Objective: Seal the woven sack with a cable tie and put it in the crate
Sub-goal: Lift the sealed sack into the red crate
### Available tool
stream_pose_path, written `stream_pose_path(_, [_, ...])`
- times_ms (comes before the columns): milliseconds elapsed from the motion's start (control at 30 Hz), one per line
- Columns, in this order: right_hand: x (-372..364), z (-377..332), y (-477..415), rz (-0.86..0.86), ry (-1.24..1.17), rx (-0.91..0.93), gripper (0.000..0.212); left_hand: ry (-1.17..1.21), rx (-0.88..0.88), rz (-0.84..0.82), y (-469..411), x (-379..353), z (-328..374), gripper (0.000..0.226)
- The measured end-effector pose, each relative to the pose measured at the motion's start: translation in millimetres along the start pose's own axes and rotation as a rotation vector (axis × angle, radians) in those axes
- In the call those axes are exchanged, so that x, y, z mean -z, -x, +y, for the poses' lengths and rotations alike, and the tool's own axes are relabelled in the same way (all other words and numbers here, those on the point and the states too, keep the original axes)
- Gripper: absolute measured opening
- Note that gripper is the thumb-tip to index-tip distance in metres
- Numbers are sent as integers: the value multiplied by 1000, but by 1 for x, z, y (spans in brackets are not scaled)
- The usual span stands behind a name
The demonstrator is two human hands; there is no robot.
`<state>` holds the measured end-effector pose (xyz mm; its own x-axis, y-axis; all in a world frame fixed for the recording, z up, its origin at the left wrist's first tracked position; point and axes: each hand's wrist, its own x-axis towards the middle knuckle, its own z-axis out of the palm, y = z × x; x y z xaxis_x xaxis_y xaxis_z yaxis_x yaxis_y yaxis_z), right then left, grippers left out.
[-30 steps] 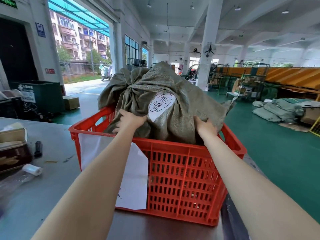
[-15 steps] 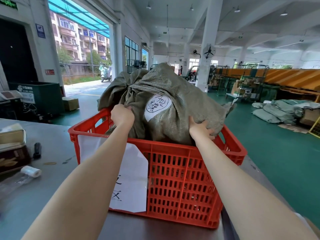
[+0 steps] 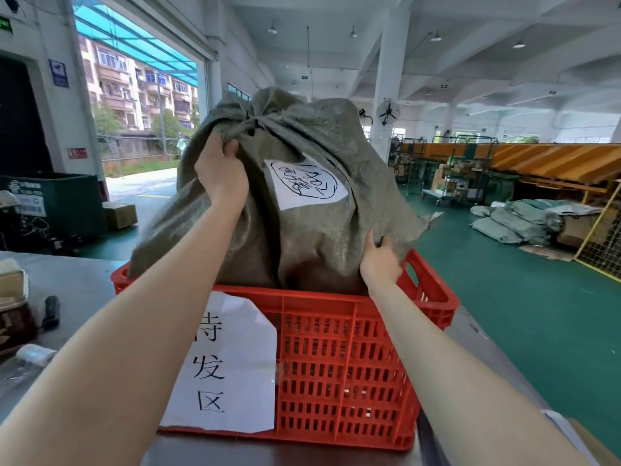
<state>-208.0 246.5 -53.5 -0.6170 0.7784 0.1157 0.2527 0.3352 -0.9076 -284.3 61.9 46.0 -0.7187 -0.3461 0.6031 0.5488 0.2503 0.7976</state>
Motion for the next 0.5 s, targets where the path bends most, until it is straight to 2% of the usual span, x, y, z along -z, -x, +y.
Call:
stream_pose_path(133, [-1,2,5,-151,-56,-121,57,22,-50,-97,1,-10,4,14])
stream_pose_path(333, [0,-1,0,-194,-148,-247,81,-11,-9,-197,34,-20,-30,20])
stream_pose_path(433, [0,-1,-2,-228,-161,-217,83,-63,53,-239,47,-24,-43,26])
stream_pose_path(500, [-4,2,-2,-243,-148,-105,84,-116,98,-287,57,-25,-50,24])
